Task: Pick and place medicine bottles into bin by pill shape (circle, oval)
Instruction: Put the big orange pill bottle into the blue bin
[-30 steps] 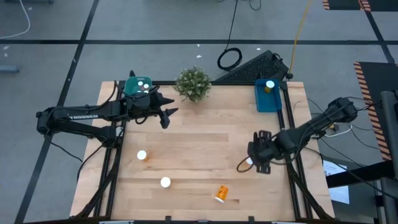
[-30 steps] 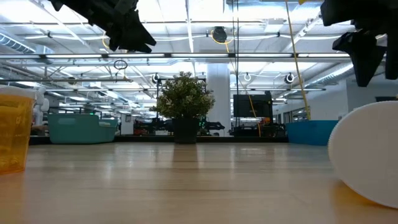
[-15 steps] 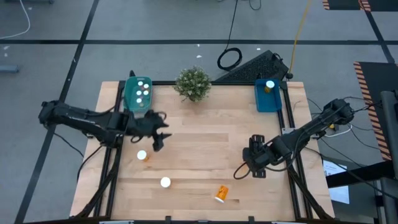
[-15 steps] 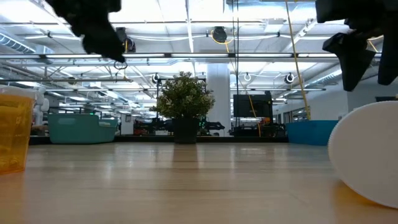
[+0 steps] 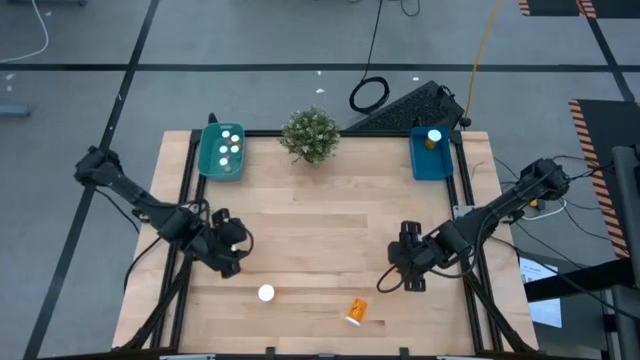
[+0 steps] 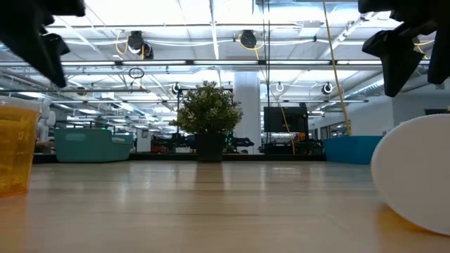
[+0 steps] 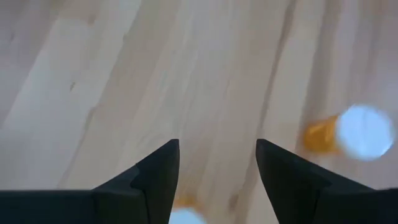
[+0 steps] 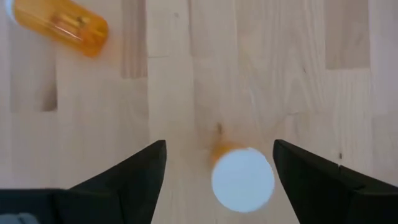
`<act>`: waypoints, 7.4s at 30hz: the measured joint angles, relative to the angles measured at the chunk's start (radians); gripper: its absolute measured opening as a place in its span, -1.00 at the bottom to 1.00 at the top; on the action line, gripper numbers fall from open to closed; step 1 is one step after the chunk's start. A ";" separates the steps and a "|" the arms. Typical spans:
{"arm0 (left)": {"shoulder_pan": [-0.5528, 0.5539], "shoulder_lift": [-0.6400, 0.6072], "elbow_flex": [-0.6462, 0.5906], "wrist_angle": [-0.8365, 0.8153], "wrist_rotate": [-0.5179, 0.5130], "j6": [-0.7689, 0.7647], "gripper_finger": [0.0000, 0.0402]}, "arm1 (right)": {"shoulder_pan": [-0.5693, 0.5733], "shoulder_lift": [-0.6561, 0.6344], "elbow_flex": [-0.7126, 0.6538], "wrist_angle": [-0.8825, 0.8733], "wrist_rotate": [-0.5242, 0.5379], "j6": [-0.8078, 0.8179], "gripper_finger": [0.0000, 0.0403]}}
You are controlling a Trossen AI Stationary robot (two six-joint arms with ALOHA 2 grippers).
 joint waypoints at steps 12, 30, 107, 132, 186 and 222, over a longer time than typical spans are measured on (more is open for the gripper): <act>-0.091 0.060 0.000 -0.226 0.061 -0.170 0.61 | 0.022 0.000 0.000 0.161 0.033 -0.036 0.44; -0.088 0.130 -0.118 -0.140 0.125 -0.233 0.46 | 0.056 0.000 0.000 0.233 0.063 -0.050 0.44; 0.305 0.127 0.222 0.423 -0.061 0.745 0.09 | -0.429 0.455 0.154 1.336 0.028 -0.653 -0.06; 0.245 0.111 0.222 0.573 -0.299 0.844 0.62 | -0.432 0.233 -0.003 1.243 0.026 -0.595 -0.12; 0.516 0.545 0.222 1.450 0.212 1.032 0.03 | -0.528 0.064 -0.417 1.886 -0.137 -0.748 -0.11; 0.654 0.549 0.221 0.908 0.108 0.999 0.00 | -0.567 -0.021 -0.149 0.964 0.006 -0.542 0.40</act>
